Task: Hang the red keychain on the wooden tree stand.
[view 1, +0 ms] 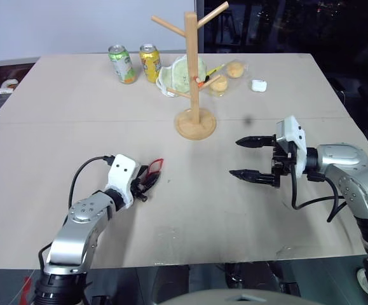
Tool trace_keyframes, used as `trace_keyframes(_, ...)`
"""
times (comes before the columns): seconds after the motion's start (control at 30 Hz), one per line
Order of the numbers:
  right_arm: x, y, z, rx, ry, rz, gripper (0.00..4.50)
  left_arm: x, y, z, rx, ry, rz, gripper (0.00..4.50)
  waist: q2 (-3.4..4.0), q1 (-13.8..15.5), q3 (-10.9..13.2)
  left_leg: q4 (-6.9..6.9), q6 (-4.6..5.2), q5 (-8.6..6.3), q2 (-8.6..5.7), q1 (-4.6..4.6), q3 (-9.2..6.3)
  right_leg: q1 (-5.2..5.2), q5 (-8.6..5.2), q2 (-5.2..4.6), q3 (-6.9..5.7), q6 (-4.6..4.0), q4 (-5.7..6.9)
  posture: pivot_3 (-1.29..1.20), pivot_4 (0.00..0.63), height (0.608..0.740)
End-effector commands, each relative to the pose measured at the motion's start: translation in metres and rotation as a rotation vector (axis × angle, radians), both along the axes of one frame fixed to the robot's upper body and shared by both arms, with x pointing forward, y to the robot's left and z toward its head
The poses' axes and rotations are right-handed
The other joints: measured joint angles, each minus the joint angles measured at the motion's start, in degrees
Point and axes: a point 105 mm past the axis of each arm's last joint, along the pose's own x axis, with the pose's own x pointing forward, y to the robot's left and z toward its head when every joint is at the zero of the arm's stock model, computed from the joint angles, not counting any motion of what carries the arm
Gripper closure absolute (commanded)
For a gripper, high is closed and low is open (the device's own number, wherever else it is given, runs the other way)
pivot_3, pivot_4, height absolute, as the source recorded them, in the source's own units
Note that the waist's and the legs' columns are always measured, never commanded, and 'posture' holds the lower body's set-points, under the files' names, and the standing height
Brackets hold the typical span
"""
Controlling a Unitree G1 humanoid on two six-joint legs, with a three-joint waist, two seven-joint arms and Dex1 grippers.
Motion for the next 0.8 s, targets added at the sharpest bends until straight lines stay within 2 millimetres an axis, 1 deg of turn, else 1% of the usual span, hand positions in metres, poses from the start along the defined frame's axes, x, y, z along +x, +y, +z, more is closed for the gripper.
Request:
trace_keyframes(0.03,-0.002,-0.003,0.011,0.013,-0.045,-0.002,0.0,-0.005,0.006,-0.015,0.016,0.067,0.044,4.3,0.0,0.0,0.0,0.0,0.0,0.0,0.0,0.0,0.0,0.0,0.0,0.0,0.0,0.0,0.0,0.0,0.15,0.74)
trace_keyframes(0.07,-0.001,-0.004,0.01,0.013,-0.044,-0.004,0.0,-0.006,0.007,-0.016,0.014,0.069,0.055,4.42,0.0,-0.02,0.0,0.0,0.0,0.0,0.0,0.0,0.0,0.0,0.0,0.0,0.0,0.0,0.0,0.0,0.15,0.74)
trace_keyframes(0.23,-0.001,-0.006,0.006,0.015,-0.042,-0.007,0.0,-0.014,0.01,-0.016,-0.006,0.083,0.072,4.42,0.0,-0.19,-0.01,0.0,0.0,0.0,0.0,0.01,0.01,0.0,0.0,0.0,0.01,0.0,-0.01,0.0,0.15,0.74)
trace_keyframes(0.27,-0.001,-0.006,0.005,0.016,-0.042,-0.007,0.0,-0.015,0.01,-0.015,-0.011,0.082,0.073,4.42,0.0,-0.22,-0.01,-0.01,0.0,0.0,0.01,0.02,0.01,0.0,0.0,0.0,0.01,0.0,-0.01,0.0,0.15,0.74)
trace_keyframes(0.3,-0.001,-0.006,0.004,0.016,-0.047,-0.008,0.0,-0.015,0.009,-0.01,-0.046,0.069,0.062,4.42,0.0,-0.23,-0.01,-0.02,0.0,0.0,0.01,0.02,0.01,-0.01,0.0,0.0,0.02,0.0,-0.01,0.0,0.15,0.74)
trace_keyframes(0.37,0.001,-0.006,0.006,0.023,-0.065,-0.018,0.0,-0.014,0.007,0.004,-0.098,0.024,0.04,4.42,0.0,-0.21,-0.01,-0.02,0.0,0.0,0.01,0.02,0.01,-0.03,0.0,0.01,0.02,0.0,0.0,0.0,0.15,0.74)
trace_keyframes(0.4,0.002,-0.006,0.008,0.032,-0.08,-0.029,0.0,-0.013,0.004,0.014,-0.101,-0.018,-0.001,4.42,0.0,-0.16,0.0,-0.02,0.0,0.0,0.01,0.02,0.01,-0.03,0.0,0.01,0.02,0.0,0.0,0.0,0.15,0.74)
trace_keyframes(0.5,0.009,-0.006,0.021,0.061,-0.171,-0.077,0.0,-0.016,-0.009,0.049,0.017,-0.212,-0.196,4.42,-0.03,-0.04,0.02,-0.02,-0.01,-0.01,0.01,-0.05,-0.02,-0.07,-0.01,0.01,-0.02,-0.01,-0.01,0.0,0.15,0.74)
trace_keyframes(0.57,0.011,-0.007,0.027,0.077,-0.208,-0.096,0.0,-0.017,-0.015,0.062,0.092,-0.301,-0.292,4.42,-0.03,0.1,0.02,-0.02,-0.02,-0.01,0.0,-0.07,-0.01,-0.09,-0.01,0.0,-0.02,-0.01,-0.02,0.0,0.15,0.74)
trace_keyframes(0.63,0.009,-0.007,0.032,0.084,-0.234,-0.102,0.0,-0.012,-0.017,0.075,0.143,-0.389,-0.332,4.42,-0.02,0.32,0.02,-0.02,-0.12,-0.08,-0.03,-0.09,0.01,-0.11,-0.01,-0.06,-0.02,-0.02,-0.05,0.0,0.15,0.74)
trace_keyframes(0.7,0.008,-0.008,0.035,0.085,-0.253,-0.112,0.0,-0.007,-0.021,0.088,0.158,-0.462,-0.356,4.42,-0.03,0.31,0.02,-0.02,-0.14,-0.09,-0.07,-0.11,0.03,-0.1,-0.01,-0.11,-0.02,-0.02,-0.09,0.0,0.15,0.74)
trace_keyframes(0.8,0.005,-0.007,0.042,0.088,-0.287,-0.131,0.0,-0.001,-0.036,0.111,0.145,-0.573,-0.407,4.42,-0.03,0.14,0.02,-0.03,0.0,-0.01,-0.07,-0.13,0.06,-0.08,-0.01,-0.09,0.0,0.0,-0.11,0.0,0.15,0.74)
